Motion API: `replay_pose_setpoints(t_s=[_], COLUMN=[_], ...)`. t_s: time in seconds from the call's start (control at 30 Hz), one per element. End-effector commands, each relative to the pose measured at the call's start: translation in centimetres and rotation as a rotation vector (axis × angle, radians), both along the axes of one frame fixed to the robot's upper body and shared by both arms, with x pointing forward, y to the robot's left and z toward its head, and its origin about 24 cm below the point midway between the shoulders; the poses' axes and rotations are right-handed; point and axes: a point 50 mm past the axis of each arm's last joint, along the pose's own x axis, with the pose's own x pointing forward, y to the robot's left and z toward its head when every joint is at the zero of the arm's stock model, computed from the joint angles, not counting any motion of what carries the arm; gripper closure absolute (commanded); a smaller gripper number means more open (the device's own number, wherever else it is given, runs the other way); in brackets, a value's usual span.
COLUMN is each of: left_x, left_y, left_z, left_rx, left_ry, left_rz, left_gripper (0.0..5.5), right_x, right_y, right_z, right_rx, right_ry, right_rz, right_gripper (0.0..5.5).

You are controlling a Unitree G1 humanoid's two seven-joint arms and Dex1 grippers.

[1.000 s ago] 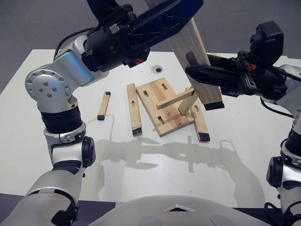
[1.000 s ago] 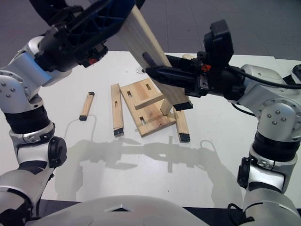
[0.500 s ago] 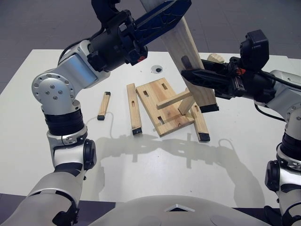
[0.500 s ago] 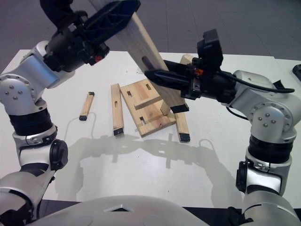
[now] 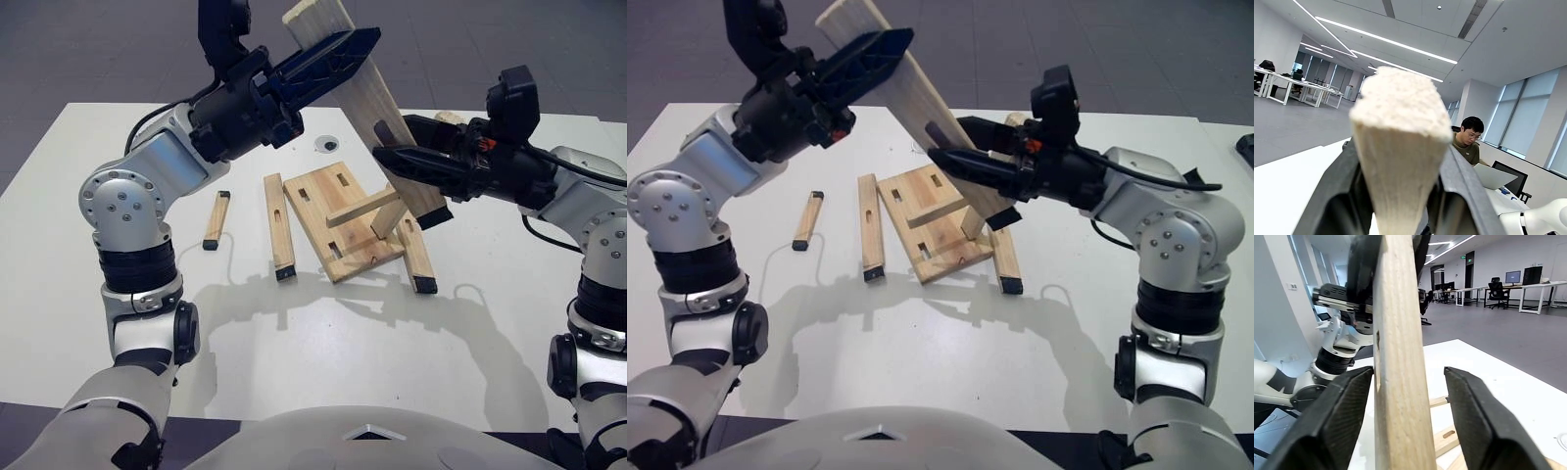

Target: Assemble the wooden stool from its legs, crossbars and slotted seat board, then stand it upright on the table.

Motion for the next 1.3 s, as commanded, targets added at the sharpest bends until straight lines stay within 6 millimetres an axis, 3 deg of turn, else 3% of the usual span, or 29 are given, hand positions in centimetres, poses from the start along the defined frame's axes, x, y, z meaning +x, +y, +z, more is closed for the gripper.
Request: replay_pose_setpoints(t_s=[0.03, 0.13, 0.23, 0.33, 0.4, 0.5, 0.67, 0.8, 0.93, 1.07, 1.3], left_x=[-0.6, -0.7, -1.1, -1.7, -2.0, -2.0, -2.1, -1.5, -0.1, 0.7, 1.9], left_y=[-0.5, -0.1, 0.8, 2.1, 2.8, 4.2, 7.5, 6.7, 5.0, 4.9, 5.9], left_z=[0.6, 0.8, 1.5, 3.1, 3.6, 4.3, 6.0, 4.7, 2.4, 1.1, 1.3], left_rx=[-0.008, -0.02, -0.115, -0.297, -0.326, -0.343, -0.352, -0.299, -0.281, -0.281, -0.295], left_ry=[-0.047, -0.068, -0.082, -0.107, -0.146, -0.189, -0.321, -0.326, -0.268, -0.201, -0.164], left_rz=[-0.036, -0.022, -0.012, -0.031, 0.007, 0.134, 0.45, 0.641, 0.724, 0.829, 0.94], left_gripper=[4.38, 4.41, 4.45, 4.45, 4.45, 4.45, 4.45, 4.45, 4.45, 4.45, 4.45], right_x=[0.5, -1.6, -2.3, -2.6, -3.0, -3.1, -2.5, -1.6, -1.9, -3.1, -3.6], right_y=[-0.6, -1.4, -2.7, -3.7, -4.3, -4.3, -2.6, -1.7, -2.0, -1.6, -0.7], right_z=[-1.0, -1.9, -3.5, -3.1, -2.5, -3.2, -7.5, -11.8, -13.7, -13.3, -13.2], right_rx=[-0.094, -0.157, -0.156, -0.111, -0.095, -0.184, -0.352, -0.51, -0.571, -0.556, -0.533], right_ry=[0.022, -0.025, 0.034, 0.03, 0.033, 0.092, 0.276, 0.457, 0.606, 0.664, 0.711], right_rz=[-0.094, -0.007, 0.025, 0.033, 0.061, 0.088, 0.064, -0.06, -0.134, -0.043, 0.011], right_gripper=[2.16, 1.64, 1.22, 0.78, 0.5, 0.12, 0.1, 0.1, 0.1, 0.1, 0.1])
